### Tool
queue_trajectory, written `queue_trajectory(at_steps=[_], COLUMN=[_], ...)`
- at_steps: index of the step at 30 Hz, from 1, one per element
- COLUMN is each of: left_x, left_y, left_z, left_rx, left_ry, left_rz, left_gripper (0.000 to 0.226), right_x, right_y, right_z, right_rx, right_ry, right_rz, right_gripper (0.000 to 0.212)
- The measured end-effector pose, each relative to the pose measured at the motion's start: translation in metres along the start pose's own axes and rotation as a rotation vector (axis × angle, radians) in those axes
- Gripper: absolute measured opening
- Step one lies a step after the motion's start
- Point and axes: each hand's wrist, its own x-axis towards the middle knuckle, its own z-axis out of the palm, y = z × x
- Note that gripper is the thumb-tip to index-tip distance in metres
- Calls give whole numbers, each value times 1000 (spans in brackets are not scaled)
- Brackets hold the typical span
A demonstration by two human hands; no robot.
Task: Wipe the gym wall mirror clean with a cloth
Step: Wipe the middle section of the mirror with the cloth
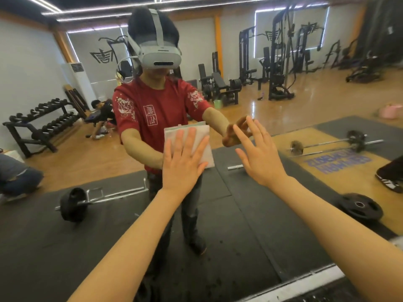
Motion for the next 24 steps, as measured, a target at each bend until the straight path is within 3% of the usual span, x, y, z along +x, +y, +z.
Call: queue_trajectory(at_steps=[5, 9, 11, 16, 19, 21, 24], left_x=[123, 141, 125, 24, 4, 25, 80], left_y=[-1, 6, 10, 33, 32, 24, 7], left_z=[-49, -53, -44, 7, 14, 2, -28], left_rx=[11, 49, 72, 87, 123, 114, 56], left_ry=[97, 95, 90, -20, -61, 0, 70], left_rz=[-12, -16, 71, 519, 606, 533, 251], left_gripper=[81, 76, 76, 82, 86, 86, 84], right_x=[-5, -6, -6, -7, -7, -7, -5], right_y=[39, 63, 68, 64, 64, 67, 69], right_z=[-19, -23, -23, -16, -19, -23, -28], right_rx=[-9, -48, -50, -45, -52, -50, -56], right_ry=[47, 2, -16, -23, -37, -55, -67], right_rz=[115, 158, 160, 186, 181, 162, 152], right_gripper=[66, 66, 65, 72, 73, 70, 69])
